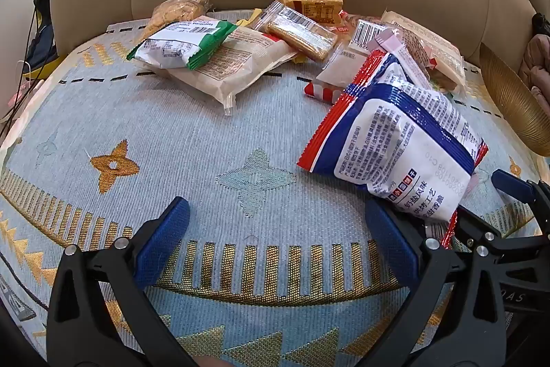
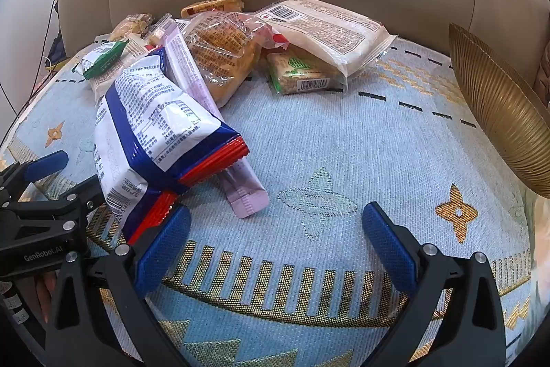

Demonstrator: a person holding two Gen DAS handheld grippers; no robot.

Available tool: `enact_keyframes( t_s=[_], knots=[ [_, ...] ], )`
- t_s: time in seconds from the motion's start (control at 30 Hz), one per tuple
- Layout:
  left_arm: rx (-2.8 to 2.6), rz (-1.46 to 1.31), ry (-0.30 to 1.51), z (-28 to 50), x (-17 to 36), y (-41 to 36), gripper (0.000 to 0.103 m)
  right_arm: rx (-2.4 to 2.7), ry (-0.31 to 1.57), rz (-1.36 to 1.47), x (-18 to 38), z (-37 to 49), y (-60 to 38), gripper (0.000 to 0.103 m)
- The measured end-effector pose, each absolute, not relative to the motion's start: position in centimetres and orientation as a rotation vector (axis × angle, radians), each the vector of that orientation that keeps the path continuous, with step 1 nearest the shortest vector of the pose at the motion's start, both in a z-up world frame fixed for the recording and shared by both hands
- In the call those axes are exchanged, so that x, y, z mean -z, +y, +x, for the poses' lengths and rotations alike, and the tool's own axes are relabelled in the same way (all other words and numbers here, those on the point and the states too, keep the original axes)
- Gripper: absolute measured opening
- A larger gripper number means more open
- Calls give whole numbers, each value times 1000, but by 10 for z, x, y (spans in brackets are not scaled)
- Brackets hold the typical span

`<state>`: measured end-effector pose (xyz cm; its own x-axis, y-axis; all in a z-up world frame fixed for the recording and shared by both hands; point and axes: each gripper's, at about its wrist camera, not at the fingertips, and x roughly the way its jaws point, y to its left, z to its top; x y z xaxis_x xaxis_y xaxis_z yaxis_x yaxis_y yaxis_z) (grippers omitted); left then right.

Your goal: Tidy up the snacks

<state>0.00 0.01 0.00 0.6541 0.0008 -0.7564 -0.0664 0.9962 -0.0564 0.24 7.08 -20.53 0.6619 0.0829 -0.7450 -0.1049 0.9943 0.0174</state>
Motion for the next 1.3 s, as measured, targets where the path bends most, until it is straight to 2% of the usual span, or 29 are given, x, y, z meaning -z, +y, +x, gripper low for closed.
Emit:
enact_keyframes(
  t_s=[1.3],
  knots=[
    [-39, -81, 858, 0, 0, 0, 100, -105, 843, -29, 205, 3, 71, 98]
  ],
)
